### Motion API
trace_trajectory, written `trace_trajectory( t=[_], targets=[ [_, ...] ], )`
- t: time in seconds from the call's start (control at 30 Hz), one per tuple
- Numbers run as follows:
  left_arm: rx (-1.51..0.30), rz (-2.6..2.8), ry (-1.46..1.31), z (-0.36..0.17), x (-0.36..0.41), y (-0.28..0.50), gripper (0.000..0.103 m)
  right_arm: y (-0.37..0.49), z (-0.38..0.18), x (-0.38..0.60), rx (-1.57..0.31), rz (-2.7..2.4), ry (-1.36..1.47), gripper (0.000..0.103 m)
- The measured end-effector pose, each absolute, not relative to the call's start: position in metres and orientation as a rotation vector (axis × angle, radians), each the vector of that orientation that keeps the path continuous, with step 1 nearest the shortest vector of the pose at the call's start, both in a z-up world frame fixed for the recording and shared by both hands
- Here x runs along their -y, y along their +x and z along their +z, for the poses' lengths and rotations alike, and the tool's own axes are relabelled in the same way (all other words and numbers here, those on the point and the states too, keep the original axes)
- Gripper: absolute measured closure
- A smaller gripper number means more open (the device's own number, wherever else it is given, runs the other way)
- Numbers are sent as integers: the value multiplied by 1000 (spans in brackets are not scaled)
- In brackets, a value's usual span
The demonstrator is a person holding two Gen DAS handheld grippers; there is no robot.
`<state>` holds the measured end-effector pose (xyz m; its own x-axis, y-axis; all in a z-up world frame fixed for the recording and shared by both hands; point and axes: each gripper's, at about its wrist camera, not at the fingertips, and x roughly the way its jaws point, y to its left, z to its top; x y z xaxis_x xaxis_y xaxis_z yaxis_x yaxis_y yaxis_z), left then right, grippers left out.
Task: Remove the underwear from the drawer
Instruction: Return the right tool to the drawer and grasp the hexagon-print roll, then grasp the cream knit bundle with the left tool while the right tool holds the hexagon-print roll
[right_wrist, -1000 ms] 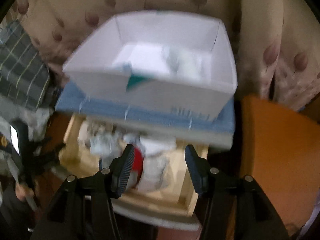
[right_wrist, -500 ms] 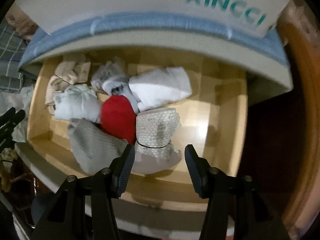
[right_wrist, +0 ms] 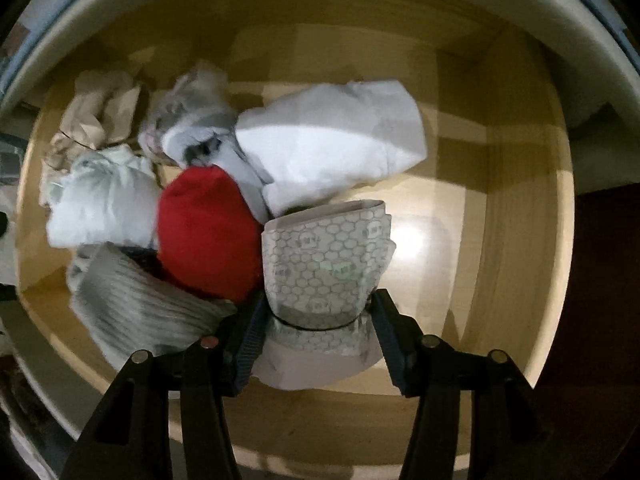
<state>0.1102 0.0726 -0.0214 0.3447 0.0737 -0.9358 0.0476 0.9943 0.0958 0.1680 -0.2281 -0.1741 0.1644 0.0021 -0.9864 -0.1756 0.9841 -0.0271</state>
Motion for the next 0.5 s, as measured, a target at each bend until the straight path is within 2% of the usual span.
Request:
trace_trajectory(
  t=[0.13, 0.5],
  targets=[
    [-1231, 5, 114, -23, -67, 116, 42, 166, -174, 231, -1382, 87, -204, 54],
    [-1208, -76, 20, -33, -51, 140, 42, 149, -186, 263, -1400, 76, -182, 54]
  ],
)
